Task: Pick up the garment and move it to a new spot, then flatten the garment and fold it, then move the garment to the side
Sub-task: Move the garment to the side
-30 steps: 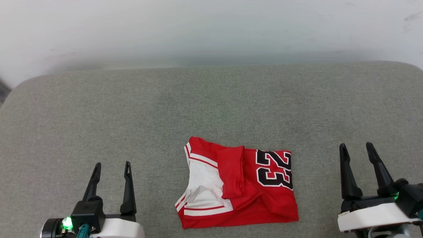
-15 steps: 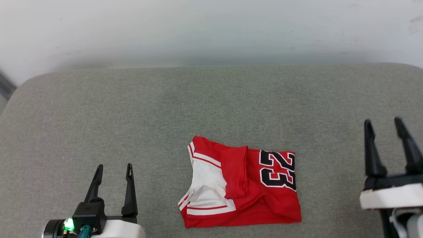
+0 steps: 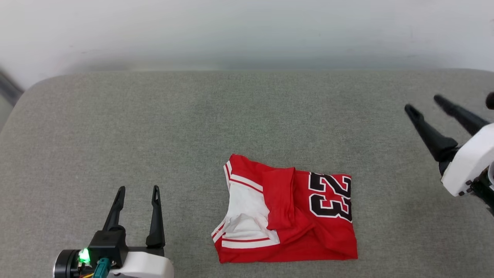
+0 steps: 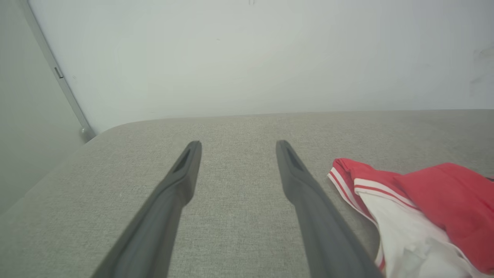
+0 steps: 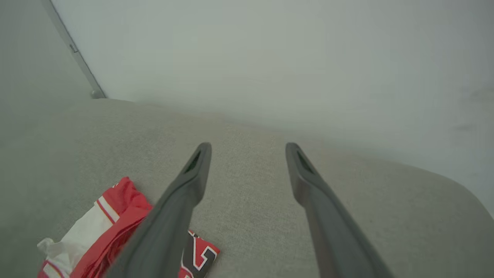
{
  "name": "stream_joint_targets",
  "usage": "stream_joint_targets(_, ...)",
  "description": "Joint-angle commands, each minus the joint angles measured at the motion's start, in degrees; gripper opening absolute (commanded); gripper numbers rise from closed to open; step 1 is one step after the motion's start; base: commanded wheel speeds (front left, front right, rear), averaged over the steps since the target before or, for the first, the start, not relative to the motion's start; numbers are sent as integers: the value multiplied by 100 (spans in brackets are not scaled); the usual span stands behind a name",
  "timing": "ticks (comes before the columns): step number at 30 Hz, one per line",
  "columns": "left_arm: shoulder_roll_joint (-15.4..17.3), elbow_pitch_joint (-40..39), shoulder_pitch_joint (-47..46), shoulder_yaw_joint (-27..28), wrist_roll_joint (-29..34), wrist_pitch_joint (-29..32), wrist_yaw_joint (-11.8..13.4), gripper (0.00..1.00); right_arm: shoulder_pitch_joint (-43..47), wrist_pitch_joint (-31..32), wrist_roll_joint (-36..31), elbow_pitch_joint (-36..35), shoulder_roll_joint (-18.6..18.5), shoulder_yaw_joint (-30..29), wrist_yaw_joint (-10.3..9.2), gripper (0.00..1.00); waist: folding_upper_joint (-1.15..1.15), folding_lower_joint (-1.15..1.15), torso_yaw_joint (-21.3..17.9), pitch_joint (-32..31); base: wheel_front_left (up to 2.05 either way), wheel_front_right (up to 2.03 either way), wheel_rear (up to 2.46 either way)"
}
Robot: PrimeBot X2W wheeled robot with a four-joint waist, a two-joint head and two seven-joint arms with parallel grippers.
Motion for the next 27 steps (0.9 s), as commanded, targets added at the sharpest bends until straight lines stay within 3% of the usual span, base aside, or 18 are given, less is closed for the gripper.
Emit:
stream_joint_targets(1,-4,-14,-118,-18,2,-13,-1,100,-119,675,466,66,-191,123,-2,100,0,0,37,86,0,0,0)
stream_joint_targets(6,-7,-38,-244,-52,-4,-13,-13,100,-50,2190,1474,289,-528,383,-2,100,0,0,115,284,0,0,0)
stream_joint_targets(11,-10,-60,-395,-149,-10,-13,-33,100,260,2918,1981,522,-621,637,-2,100,0,0,228,543,0,0,0)
stream_joint_targets(27,-14,-32,-904,-377,43,-13,-67,100,413,2761,2712,1503,7,1225,-5,100,0,0,729,1251,0,0,0)
